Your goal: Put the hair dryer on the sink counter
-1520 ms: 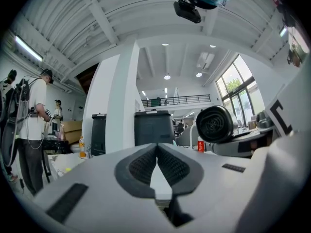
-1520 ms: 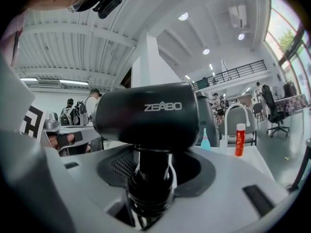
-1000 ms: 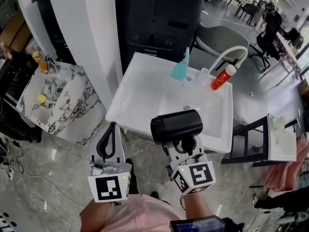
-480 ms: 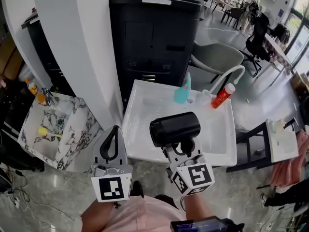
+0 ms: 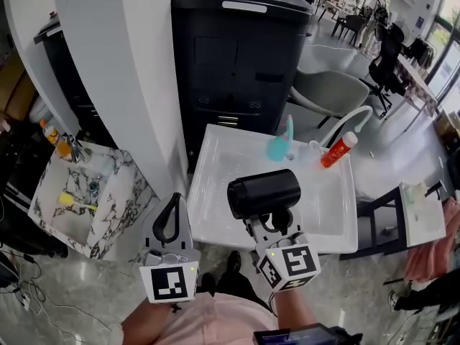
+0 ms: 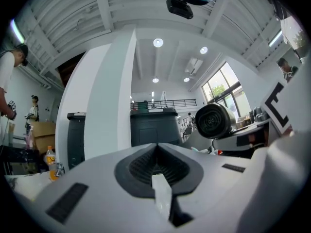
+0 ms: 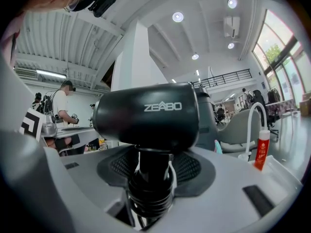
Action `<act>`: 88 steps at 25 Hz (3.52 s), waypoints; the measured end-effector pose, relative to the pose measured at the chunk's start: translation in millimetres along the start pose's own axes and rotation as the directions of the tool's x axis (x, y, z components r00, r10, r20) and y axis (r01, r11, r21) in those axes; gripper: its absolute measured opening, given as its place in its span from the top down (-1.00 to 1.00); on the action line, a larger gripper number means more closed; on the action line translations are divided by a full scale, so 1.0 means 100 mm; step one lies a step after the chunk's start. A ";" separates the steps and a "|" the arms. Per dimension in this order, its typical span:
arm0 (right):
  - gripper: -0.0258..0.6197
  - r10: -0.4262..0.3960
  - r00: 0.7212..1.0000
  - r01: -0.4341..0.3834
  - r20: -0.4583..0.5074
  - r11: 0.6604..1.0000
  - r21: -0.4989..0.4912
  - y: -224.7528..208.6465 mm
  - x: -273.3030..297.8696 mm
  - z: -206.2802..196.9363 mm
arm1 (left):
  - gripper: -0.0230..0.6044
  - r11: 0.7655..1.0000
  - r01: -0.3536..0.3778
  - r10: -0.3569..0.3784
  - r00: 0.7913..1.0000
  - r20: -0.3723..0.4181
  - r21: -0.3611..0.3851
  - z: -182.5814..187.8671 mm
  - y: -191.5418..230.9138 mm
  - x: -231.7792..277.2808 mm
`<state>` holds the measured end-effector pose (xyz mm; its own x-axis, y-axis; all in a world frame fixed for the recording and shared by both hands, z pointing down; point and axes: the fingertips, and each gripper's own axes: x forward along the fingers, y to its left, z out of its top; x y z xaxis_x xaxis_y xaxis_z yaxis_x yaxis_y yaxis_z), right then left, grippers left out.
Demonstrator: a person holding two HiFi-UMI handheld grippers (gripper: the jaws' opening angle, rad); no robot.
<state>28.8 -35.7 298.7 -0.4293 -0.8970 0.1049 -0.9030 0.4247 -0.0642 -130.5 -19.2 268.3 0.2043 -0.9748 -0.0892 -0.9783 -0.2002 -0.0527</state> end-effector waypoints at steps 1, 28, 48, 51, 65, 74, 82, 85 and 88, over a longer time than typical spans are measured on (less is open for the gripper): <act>0.25 0.001 1.000 -0.001 -0.002 1.000 0.002 0.00 0.03 -0.01 | 0.89 1.000 -0.003 0.003 1.000 0.000 0.000 0.00 0.01 0.01; 0.25 0.036 0.971 -0.002 -0.237 0.990 0.143 -0.35 0.78 -1.08 | 0.89 1.000 -0.032 0.032 0.989 -0.142 0.002 -0.55 0.07 0.73; 0.24 0.082 0.927 0.041 -0.366 0.948 0.316 -0.53 1.12 -1.80 | 0.89 0.998 -0.059 0.060 0.968 -0.243 0.013 -0.96 0.15 1.05; 0.24 0.089 0.922 0.047 -0.377 0.940 0.339 -0.55 1.18 -1.86 | 0.89 0.998 -0.059 0.061 0.964 -0.260 0.013 -1.01 0.15 1.10; 0.24 0.117 0.889 0.098 -0.444 0.896 0.433 -0.71 1.37 -2.19 | 0.89 0.998 -0.060 0.061 0.953 -0.296 0.014 -1.19 0.10 1.37; 0.24 0.136 0.858 0.144 -0.495 0.862 0.486 -0.79 1.45 -2.38 | 0.89 0.998 -0.064 0.067 0.946 -0.317 0.019 -1.28 0.10 1.49; 0.24 0.139 0.813 0.203 -0.565 0.842 0.500 -0.82 1.52 -2.55 | 0.89 0.997 -0.078 0.080 0.939 -0.334 0.018 -1.37 0.15 1.58; 0.24 0.141 0.797 0.222 -0.587 0.836 0.502 -0.83 1.54 -2.62 | 0.89 0.996 -0.084 0.085 0.937 -0.338 0.016 -1.40 0.18 1.62; 0.24 0.140 0.780 0.249 -0.610 0.824 0.508 -0.85 1.55 -2.68 | 0.89 0.996 -0.087 0.087 0.936 -0.340 0.014 -1.42 0.20 1.66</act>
<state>35.1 -178.2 586.3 -0.4694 -0.5654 0.6782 -0.8448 0.0643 -0.5311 -121.1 -198.8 393.8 0.0952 -0.9634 0.2506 -0.9918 -0.1133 -0.0589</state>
